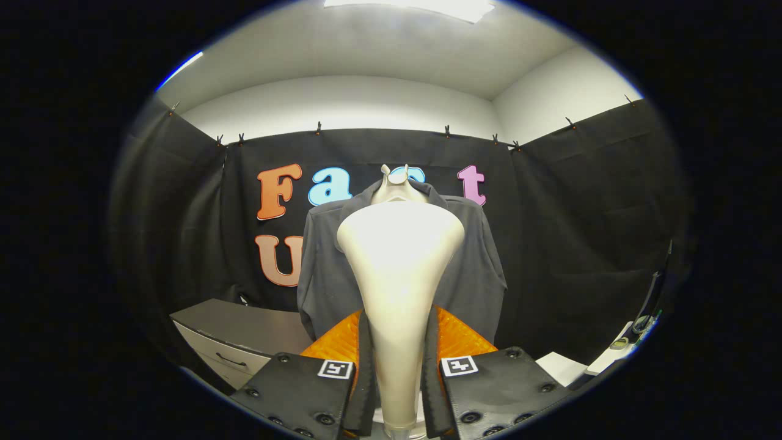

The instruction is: Iron the clothes twice with a garment steamer, once on the left side and once on the right side.

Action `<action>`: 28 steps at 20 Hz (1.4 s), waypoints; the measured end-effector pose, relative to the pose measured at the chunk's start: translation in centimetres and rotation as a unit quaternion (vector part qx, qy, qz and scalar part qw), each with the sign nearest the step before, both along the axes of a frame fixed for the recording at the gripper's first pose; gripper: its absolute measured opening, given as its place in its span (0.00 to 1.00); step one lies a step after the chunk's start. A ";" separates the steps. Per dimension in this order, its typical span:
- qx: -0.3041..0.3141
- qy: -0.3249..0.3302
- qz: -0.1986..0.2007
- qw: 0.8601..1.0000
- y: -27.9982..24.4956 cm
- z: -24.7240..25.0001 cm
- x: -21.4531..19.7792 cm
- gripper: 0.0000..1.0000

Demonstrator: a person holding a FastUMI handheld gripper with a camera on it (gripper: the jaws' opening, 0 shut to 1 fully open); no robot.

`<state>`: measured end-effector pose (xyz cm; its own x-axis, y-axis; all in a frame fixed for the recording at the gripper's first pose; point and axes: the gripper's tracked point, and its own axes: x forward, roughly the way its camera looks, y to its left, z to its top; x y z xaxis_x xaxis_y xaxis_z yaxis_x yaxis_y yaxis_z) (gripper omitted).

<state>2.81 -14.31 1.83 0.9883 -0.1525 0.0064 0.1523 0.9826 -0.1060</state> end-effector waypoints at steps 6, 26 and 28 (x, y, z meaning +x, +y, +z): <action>0.005 -0.001 -0.008 1.000 1.4 -0.5 -1.2 0.39; 0.010 0.009 -0.025 1.000 3.8 -2.2 -1.9 0.39; 0.010 0.014 -0.027 0.999 3.9 -2.4 -1.8 0.39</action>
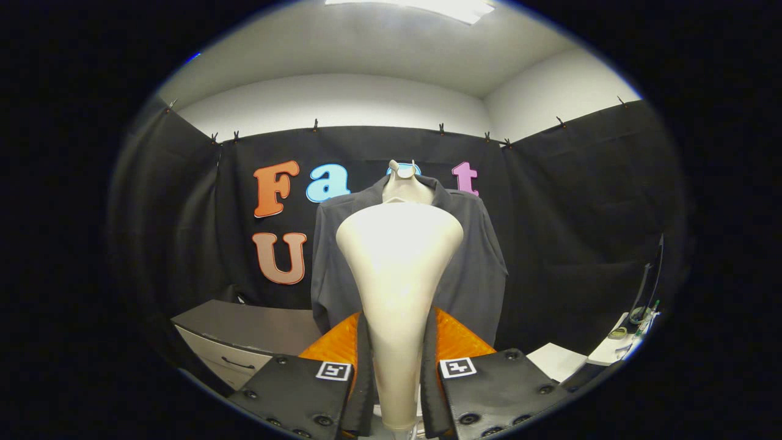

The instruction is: Iron the clothes twice with a garment steamer, once on the left side and once on the right side.

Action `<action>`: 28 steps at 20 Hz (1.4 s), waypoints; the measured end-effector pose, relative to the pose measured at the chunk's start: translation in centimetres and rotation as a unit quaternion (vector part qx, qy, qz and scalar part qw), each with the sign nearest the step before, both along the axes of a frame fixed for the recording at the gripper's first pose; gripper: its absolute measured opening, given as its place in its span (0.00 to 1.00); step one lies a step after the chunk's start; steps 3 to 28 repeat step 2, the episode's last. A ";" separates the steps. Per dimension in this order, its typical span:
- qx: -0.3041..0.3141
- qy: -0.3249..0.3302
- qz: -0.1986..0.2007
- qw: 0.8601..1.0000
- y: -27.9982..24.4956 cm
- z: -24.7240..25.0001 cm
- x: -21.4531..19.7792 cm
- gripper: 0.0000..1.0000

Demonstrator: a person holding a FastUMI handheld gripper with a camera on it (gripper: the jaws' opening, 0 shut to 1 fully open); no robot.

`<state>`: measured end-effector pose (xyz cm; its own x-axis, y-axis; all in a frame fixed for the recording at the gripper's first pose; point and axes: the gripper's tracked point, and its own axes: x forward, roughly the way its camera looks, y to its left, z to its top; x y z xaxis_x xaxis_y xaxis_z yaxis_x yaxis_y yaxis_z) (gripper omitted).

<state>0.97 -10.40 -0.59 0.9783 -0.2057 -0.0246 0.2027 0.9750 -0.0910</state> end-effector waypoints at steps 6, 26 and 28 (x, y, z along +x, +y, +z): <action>0.000 0.003 -0.003 1.000 0.2 0.0 -0.2 0.39; 0.000 0.003 -0.003 1.000 0.2 0.0 -0.2 0.39; 0.000 0.003 -0.003 1.000 0.2 0.0 -0.2 0.39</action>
